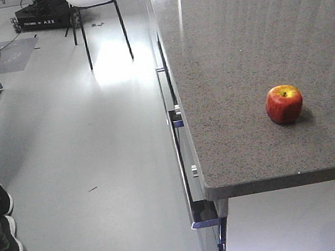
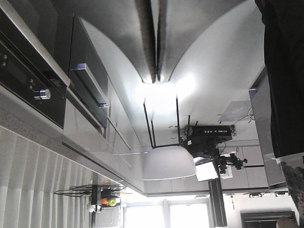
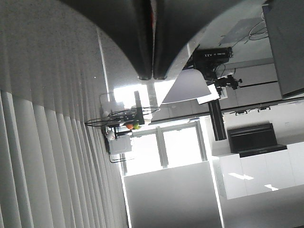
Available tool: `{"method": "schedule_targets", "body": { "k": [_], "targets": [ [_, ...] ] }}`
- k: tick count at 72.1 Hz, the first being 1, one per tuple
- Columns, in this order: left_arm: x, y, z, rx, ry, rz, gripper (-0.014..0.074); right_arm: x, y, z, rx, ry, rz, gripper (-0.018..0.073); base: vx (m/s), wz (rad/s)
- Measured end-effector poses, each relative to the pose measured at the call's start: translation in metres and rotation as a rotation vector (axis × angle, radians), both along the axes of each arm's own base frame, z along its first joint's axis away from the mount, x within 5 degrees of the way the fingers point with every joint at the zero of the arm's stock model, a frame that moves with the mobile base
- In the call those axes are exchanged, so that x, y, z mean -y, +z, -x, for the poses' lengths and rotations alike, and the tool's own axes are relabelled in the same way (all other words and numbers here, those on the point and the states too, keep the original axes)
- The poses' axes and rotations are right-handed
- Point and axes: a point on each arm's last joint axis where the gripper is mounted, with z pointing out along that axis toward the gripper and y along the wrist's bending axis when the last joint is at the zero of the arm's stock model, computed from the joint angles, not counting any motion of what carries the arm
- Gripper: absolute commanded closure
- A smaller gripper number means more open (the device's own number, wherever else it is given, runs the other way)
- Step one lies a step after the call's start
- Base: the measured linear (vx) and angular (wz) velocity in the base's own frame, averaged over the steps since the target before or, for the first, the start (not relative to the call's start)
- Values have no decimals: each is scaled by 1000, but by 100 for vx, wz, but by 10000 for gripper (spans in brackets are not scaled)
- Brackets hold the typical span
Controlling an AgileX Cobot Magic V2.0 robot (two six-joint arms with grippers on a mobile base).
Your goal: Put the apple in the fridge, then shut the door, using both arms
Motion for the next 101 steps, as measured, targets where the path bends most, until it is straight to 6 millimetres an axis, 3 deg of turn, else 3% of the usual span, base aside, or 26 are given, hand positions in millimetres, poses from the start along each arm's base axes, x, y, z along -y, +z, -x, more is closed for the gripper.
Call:
{"method": "schedule_targets", "body": {
  "k": [10,20,37,50,65,73,101],
  "targets": [
    [0,0,0,0,0,1,603,-2,33,-7,-144,14,34,562,0,0],
    [0,0,0,0,0,1,603,-3,49,-21,-379,23,77,562,0,0],
    [0,0,0,0,0,1,603,-1,45,-51,-795,16,154,522,0,0],
    [0,0,0,0,0,1,603,-1,38,-75,-1021,29,189,312,0,0],
    [0,0,0,0,0,1,603,-2,28,-104,-1143,48,220,17,0,0],
    [0,0,0,0,0,1,603,-3,26,-123,-1181,53,222,-83,0,0],
    [0,0,0,0,0,1,603,-13,17,-198,-1229,162,238,-120,0,0]
  ]
}}
